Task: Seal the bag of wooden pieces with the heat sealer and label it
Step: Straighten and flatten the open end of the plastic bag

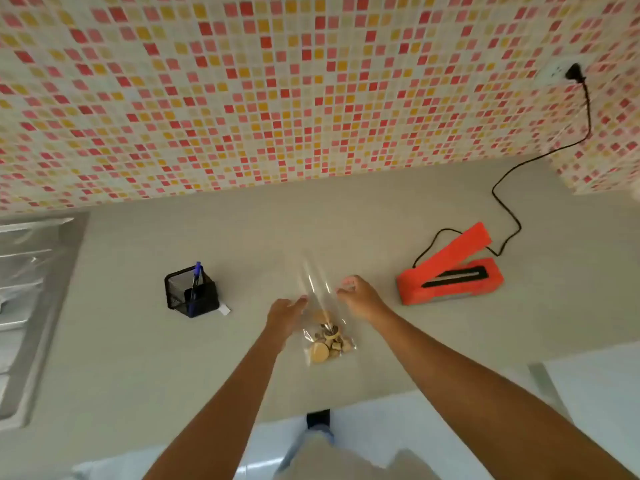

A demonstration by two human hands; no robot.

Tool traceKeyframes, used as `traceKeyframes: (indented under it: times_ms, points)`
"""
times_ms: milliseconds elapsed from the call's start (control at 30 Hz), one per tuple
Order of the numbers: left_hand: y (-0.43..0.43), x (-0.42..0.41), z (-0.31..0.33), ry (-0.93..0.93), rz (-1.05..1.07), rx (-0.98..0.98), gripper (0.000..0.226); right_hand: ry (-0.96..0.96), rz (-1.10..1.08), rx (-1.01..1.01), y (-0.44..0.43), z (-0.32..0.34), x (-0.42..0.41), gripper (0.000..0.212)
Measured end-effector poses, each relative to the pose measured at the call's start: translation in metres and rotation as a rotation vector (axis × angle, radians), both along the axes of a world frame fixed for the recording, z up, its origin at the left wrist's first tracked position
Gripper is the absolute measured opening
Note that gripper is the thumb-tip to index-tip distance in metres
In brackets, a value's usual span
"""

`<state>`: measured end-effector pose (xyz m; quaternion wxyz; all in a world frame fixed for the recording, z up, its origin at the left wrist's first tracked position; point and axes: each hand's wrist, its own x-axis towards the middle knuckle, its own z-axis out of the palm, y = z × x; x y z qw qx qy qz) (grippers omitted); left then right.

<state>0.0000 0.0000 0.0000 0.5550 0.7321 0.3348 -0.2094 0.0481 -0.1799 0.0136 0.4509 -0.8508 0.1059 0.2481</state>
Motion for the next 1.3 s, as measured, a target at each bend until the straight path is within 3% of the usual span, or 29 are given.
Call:
traceKeyframes:
  times_ms: [133, 233, 333, 567, 800, 1033, 1200, 1300]
  points:
    - [-0.011, 0.001, 0.007, -0.104, 0.028, -0.120, 0.006, 0.060, -0.020, 0.014, -0.001, -0.013, -0.008, 0.032]
    - [-0.011, 0.002, 0.014, -0.233, 0.000, -0.137, 0.019, 0.044, -0.130, 0.154, -0.008, -0.003, -0.012, 0.019]
    - [-0.012, 0.004, 0.032, -0.369, -0.037, -0.158, 0.009, -0.081, -0.259, 0.299, -0.019, 0.018, -0.021, 0.009]
    - [-0.013, 0.008, 0.065, -0.551, -0.139, -0.330, 0.010, -0.336, -0.384, 0.448, -0.041, 0.059, -0.044, 0.014]
    - [-0.017, 0.013, 0.045, -0.509, -0.099, -0.236, 0.009, -0.320, -0.307, 0.367, -0.047, 0.041, -0.043, 0.011]
    - [-0.019, 0.010, 0.035, -0.448, -0.164, -0.288, 0.018, -0.276, -0.233, 0.359, -0.053, 0.025, -0.037, 0.012]
    - [-0.016, 0.015, 0.022, -0.345, -0.389, -0.200, 0.050, -0.097, -0.002, 0.292, -0.048, 0.012, -0.031, 0.047]
    - [-0.017, 0.019, 0.017, -0.355, -0.343, -0.217, 0.029, -0.123, -0.086, 0.293, -0.047, 0.009, -0.029, 0.029]
